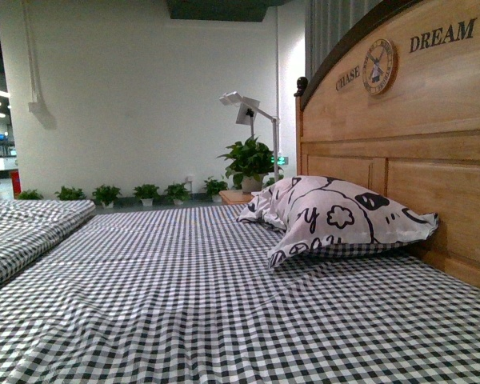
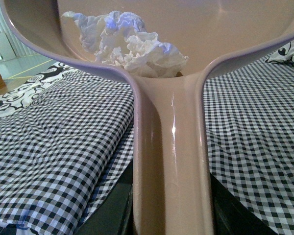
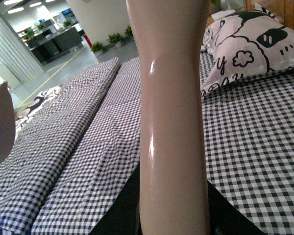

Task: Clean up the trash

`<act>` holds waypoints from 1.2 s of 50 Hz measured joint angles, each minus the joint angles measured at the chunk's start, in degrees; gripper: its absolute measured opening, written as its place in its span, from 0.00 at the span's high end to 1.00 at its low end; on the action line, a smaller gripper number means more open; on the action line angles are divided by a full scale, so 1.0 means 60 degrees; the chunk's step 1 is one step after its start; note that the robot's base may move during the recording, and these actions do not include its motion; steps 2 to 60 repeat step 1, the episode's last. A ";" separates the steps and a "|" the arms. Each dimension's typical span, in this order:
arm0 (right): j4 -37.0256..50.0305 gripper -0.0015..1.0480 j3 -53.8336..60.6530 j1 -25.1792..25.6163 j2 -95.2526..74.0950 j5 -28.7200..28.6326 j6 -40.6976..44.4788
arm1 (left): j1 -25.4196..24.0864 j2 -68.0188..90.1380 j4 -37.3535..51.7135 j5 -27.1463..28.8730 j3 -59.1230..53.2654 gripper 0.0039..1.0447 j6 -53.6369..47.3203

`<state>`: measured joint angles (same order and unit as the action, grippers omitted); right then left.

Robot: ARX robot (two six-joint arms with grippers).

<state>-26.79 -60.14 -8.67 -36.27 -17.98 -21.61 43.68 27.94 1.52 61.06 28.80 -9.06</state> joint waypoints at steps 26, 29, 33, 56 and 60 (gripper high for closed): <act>0.0000 0.83 0.0000 0.0000 0.0000 0.0000 0.0000 | 0.0000 0.0000 0.0000 0.0000 0.0000 0.76 0.0000; 0.0000 0.83 0.0000 0.0000 0.0000 0.0000 0.0000 | 0.0000 0.0000 0.0000 0.0000 0.0000 0.76 0.0000; 0.0000 0.83 0.0000 0.0000 0.0000 0.0000 0.0000 | 0.0000 0.0000 0.0000 0.0000 0.0000 0.76 0.0000; 0.0000 0.83 0.0000 0.0000 0.0000 0.0000 0.0000 | 0.0000 0.0000 0.0000 0.0000 0.0000 0.76 0.0000; 0.0000 0.83 0.0000 0.0000 0.0000 0.0000 0.0000 | 0.0000 0.0000 0.0000 0.0000 0.0000 0.76 0.0000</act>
